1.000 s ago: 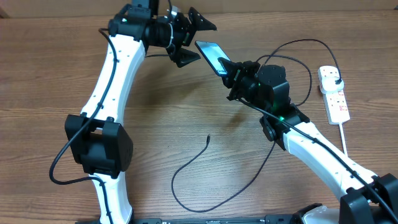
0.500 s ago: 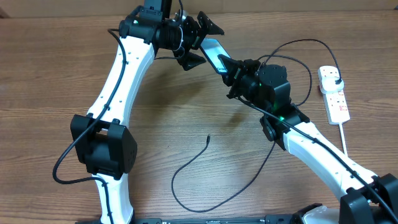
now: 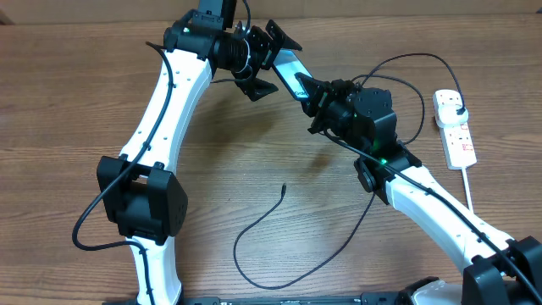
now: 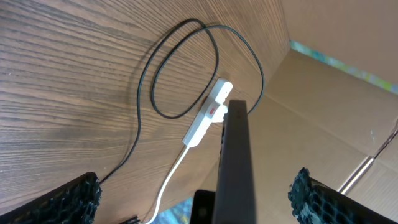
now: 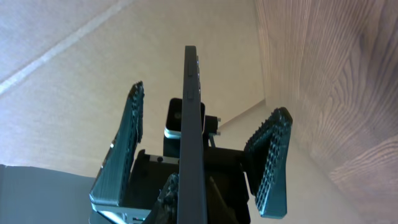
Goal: Plug charger to phone and switch on socket
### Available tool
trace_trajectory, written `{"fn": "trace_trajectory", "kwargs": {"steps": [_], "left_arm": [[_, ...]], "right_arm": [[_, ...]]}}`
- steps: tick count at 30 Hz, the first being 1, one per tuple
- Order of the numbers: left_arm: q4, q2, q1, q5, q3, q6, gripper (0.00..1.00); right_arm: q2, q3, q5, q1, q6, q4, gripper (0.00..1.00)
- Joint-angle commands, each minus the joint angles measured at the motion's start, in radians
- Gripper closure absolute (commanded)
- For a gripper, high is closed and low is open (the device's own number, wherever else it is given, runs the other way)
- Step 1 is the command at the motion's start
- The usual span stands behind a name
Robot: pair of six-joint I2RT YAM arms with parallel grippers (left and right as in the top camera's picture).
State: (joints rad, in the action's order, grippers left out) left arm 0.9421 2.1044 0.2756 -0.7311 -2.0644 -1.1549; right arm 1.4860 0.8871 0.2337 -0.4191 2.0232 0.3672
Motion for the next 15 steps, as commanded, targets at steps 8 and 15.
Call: {"fn": "trace_trajectory", "kwargs": {"steps": [8, 15], "left_arm": [[-0.005, -0.015, 0.013, 0.018, -0.013, -0.027, 0.2], [-0.005, -0.015, 0.023, 0.029, -0.013, -0.019, 0.21]], "right_arm": [[-0.005, 0.01, 0.047, 0.0, 0.12, 0.021, 0.96], [-0.005, 0.01, 0.068, 0.0, 0.12, 0.021, 0.96]]}}
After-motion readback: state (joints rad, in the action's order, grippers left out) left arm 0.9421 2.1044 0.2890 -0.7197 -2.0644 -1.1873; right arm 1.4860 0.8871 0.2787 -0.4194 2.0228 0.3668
